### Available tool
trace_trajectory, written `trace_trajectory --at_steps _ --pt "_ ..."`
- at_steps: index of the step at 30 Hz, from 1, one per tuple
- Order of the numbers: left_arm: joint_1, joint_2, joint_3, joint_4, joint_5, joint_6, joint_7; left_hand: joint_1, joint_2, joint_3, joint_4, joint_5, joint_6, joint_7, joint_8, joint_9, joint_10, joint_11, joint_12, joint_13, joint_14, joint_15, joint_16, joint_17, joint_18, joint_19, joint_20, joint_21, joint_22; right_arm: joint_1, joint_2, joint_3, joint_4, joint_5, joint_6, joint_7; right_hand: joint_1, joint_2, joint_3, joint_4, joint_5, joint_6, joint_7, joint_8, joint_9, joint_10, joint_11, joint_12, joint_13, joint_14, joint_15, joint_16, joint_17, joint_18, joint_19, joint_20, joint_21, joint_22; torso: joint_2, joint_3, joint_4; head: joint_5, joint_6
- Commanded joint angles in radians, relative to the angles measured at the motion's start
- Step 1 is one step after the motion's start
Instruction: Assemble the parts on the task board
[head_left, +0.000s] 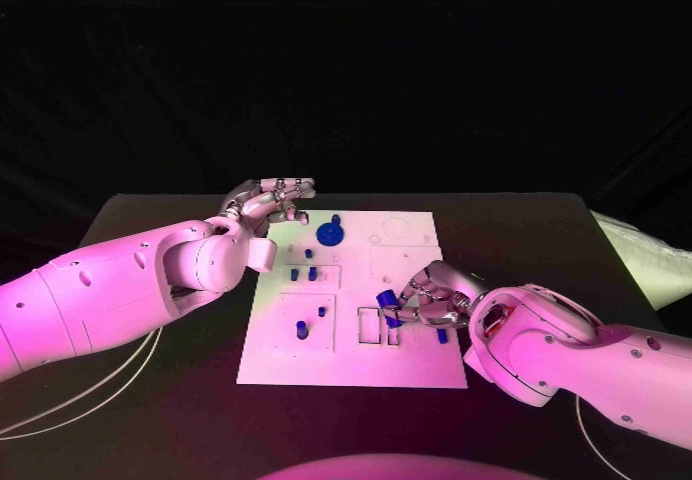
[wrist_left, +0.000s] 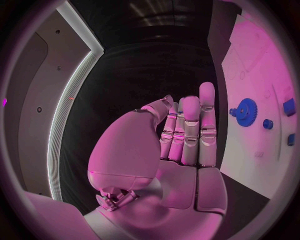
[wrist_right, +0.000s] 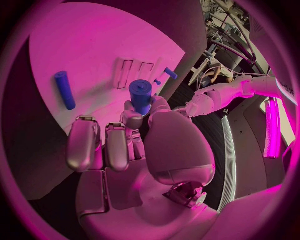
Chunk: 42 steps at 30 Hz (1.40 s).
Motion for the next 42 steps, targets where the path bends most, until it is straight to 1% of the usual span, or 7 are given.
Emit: trace_trajectory --at_steps 1,9,25,30,34,38,42 --pt "0.000 0.003 0.001 0.002 -0.006 0.019 0.005 0.003 0.006 -0.001 -0.002 0.005 -0.008 0.002 0.004 -0.001 -0.006 0.001 0.005 0.001 -0.006 -0.002 0.000 -0.001 0.010 0.006 0.000 -0.004 -0.001 0.001 0.016 0.000 -0.006 0.034 0.040 0.008 -0.011 0.008 -0.009 0.001 -0.004 0.016 -0.006 0.002 0.016 0.012 0.000 0.002 0.005 0.055 -0.008 0.005 0.002 -0.020 0.001 -0.004 0.007 0.002 0.000 -0.0012 -0.0005 0.001 -0.001" --pt "-0.001 0.004 0.001 0.004 -0.006 0.020 0.005 0.003 0.006 -0.001 -0.002 0.005 -0.008 0.002 0.004 -0.001 -0.006 0.001 0.005 0.001 -0.006 -0.002 0.000 -0.001 0.010 0.006 0.000 -0.004 -0.001 0.000 0.058 0.000 -0.031 0.056 0.109 -0.027 -0.043 0.031 -0.020 0.001 -0.022 0.037 -0.013 0.001 0.025 0.042 -0.005 0.039 0.053 0.058 -0.012 0.019 0.024 -0.022 0.006 -0.007 0.015 0.017 0.001 -0.0003 -0.0010 0.004 -0.002" --pt "-0.001 0.002 0.001 0.003 -0.006 0.021 0.002 0.003 0.006 -0.001 -0.002 0.005 -0.008 0.002 0.004 -0.001 -0.006 0.001 0.005 0.001 -0.006 -0.002 0.000 -0.001 0.010 0.006 0.000 -0.004 -0.001 -0.002 0.091 0.000 -0.066 0.007 0.129 -0.042 -0.056 0.037 -0.029 0.000 -0.043 0.043 -0.015 -0.002 0.031 0.050 -0.008 0.045 0.067 0.057 -0.014 0.020 0.025 -0.023 0.006 -0.009 0.017 0.019 0.001 0.0009 -0.0015 0.007 -0.005" --pt "-0.001 0.003 0.001 0.003 -0.006 0.022 0.002 0.003 0.006 -0.001 -0.002 0.005 -0.008 0.002 0.004 -0.001 -0.006 0.001 0.005 0.001 -0.006 -0.002 0.000 -0.001 0.010 0.006 0.000 -0.004 -0.001 -0.002 0.097 0.000 -0.070 -0.001 0.130 -0.042 -0.092 0.041 -0.058 0.000 -0.152 0.047 -0.016 -0.009 0.040 0.050 -0.008 0.038 0.072 0.056 -0.014 0.020 0.024 -0.022 0.004 -0.010 0.015 0.016 0.001 0.0011 -0.0023 0.007 -0.006" --pt "-0.001 0.003 0.001 0.003 -0.006 0.019 0.004 0.003 0.006 -0.001 -0.002 0.005 -0.008 0.002 0.004 -0.001 -0.006 0.001 0.005 0.001 -0.006 -0.002 0.000 -0.001 0.010 0.006 0.000 -0.004 -0.001 -0.002 0.100 -0.001 -0.072 -0.019 0.119 -0.038 -0.141 0.013 -0.111 0.000 -0.275 0.042 -0.013 -0.017 0.048 0.038 -0.005 0.012 0.059 0.053 -0.012 0.013 0.014 -0.020 -0.002 -0.009 0.007 0.003 0.001 0.0012 -0.0029 0.006 -0.006" --pt "-0.001 0.003 0.001 0.003 -0.006 0.018 0.004 0.003 0.006 -0.001 -0.002 0.005 -0.008 0.002 0.004 -0.001 -0.006 0.001 0.005 0.001 -0.006 -0.002 0.000 -0.001 0.010 0.006 0.000 -0.004 -0.001 -0.002 0.099 -0.001 -0.072 -0.033 0.109 -0.036 -0.175 0.005 -0.135 0.002 -0.334 0.039 -0.011 -0.022 0.055 0.029 -0.003 -0.009 0.047 0.051 -0.011 0.007 0.005 -0.018 -0.007 -0.008 0.001 -0.007 0.000 0.0010 -0.0019 0.006 -0.006" --pt "-0.001 0.003 0.001 0.002 -0.006 0.017 0.005 0.003 0.006 -0.001 -0.002 0.005 -0.008 0.002 0.005 -0.001 -0.007 0.001 0.006 0.001 -0.007 -0.001 0.000 -0.001 0.010 0.006 0.000 -0.004 -0.001 -0.002 0.096 -0.001 -0.070 -0.063 0.097 -0.035 -0.171 0.003 -0.137 -0.003 -0.345 0.034 -0.009 -0.026 0.058 0.017 -0.001 -0.035 0.027 0.050 -0.009 0.002 -0.002 -0.017 -0.010 -0.007 -0.004 -0.014 0.001 0.0009 -0.0010 0.006 -0.008"
